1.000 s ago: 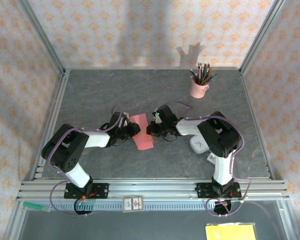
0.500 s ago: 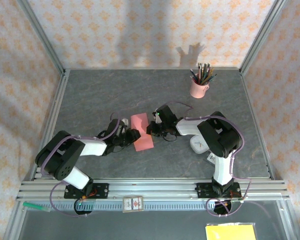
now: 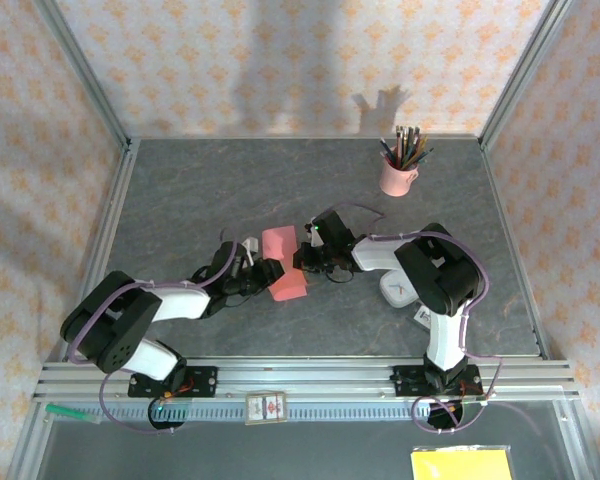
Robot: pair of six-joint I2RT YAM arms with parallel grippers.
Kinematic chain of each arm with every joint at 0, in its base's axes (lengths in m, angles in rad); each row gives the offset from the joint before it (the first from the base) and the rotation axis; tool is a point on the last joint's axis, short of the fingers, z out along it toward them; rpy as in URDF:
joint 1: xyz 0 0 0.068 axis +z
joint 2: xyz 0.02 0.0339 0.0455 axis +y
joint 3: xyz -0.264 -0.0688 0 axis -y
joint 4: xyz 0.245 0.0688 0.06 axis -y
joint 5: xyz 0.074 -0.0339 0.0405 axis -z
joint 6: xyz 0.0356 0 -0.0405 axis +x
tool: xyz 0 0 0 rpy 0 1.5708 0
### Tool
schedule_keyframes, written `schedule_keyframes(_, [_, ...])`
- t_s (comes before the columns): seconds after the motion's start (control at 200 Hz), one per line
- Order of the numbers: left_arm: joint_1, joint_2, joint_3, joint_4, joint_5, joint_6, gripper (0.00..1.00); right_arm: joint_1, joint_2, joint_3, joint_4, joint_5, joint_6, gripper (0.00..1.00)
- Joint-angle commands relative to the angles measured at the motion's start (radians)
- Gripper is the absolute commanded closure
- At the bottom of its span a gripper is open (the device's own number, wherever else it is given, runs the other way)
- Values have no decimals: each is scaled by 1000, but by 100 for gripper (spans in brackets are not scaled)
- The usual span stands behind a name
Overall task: Fold a paper plane with a square sheet of paper (pick it up from the middle)
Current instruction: First fold the square sheet of paper in half at the center of the table.
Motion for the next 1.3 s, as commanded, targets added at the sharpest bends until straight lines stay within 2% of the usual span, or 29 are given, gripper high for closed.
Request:
schedule_keyframes(0.0, [-17,-3,-33,38,10,-30,70,2,79,-52,-134,143,-3,100])
schedule_keyframes(0.25, [-21,43,-73,49,6,-23,69,2,87,-46,-138,145,-10,100])
schedule_keyframes(0.591, [-32,-112,-101,48,25,-64,66,2,64,-58,-140,157,-4,100])
schedule_keyframes(0.956, [-55,-5,-110,-12,12,-40,66,3,66,-56,-143,167,-3,100])
schedule_keyframes(1.106, [-55,-56,-76,-60,36,-13,64,1,65,-56,-149,171,-8,100])
schedule_keyframes(1.296, [-55,-116,-65,-81,10,-12,63,2,65,-58,-146,167,-6,100])
